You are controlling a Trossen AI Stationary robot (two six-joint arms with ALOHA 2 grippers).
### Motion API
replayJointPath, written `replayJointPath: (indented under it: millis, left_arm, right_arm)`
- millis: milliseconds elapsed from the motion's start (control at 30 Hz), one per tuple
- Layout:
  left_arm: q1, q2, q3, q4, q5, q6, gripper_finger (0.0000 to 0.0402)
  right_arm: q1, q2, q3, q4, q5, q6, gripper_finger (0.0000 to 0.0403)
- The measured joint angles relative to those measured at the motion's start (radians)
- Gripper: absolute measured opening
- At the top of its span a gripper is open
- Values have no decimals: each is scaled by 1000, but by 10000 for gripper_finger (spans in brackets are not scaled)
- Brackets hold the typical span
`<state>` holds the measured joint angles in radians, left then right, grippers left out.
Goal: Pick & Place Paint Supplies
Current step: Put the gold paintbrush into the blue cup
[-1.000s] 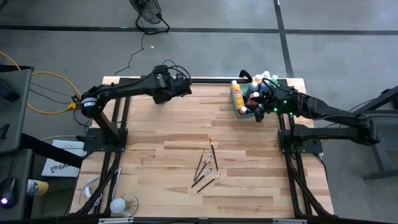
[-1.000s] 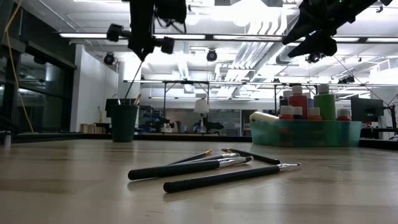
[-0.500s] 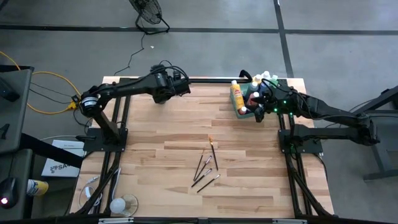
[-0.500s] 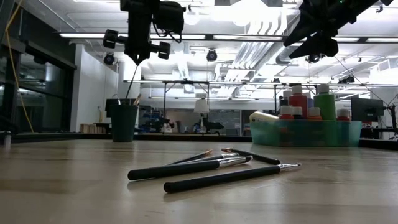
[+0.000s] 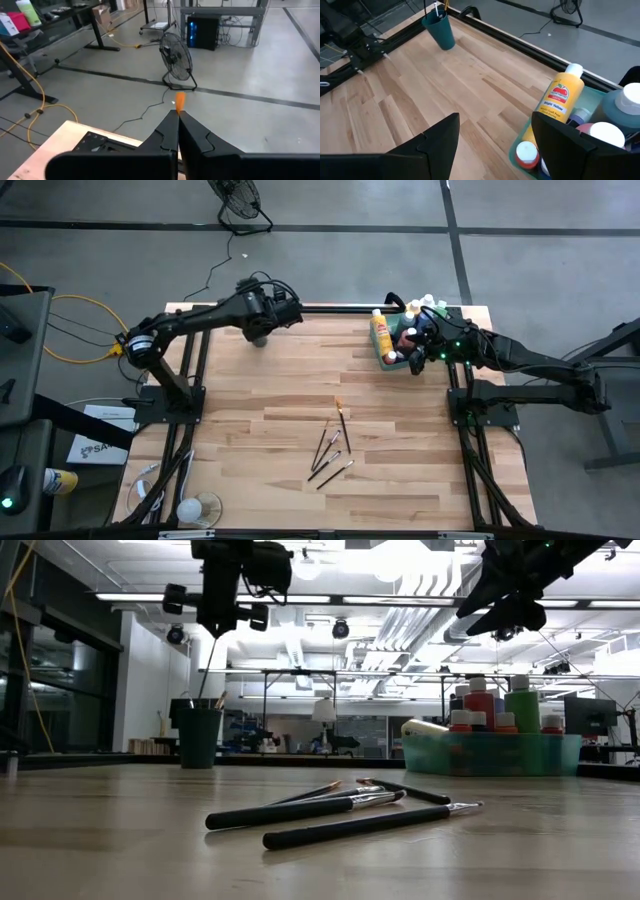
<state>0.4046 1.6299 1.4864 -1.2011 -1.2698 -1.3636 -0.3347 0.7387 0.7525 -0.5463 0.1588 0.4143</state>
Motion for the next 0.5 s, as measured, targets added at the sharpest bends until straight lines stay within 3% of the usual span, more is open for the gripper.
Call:
replayJointPath:
  millis: [500]
  left_arm:
    - [28, 38, -79, 48, 119, -29, 2]
  right_arm:
    - [0, 0, 0, -6, 23, -1, 243]
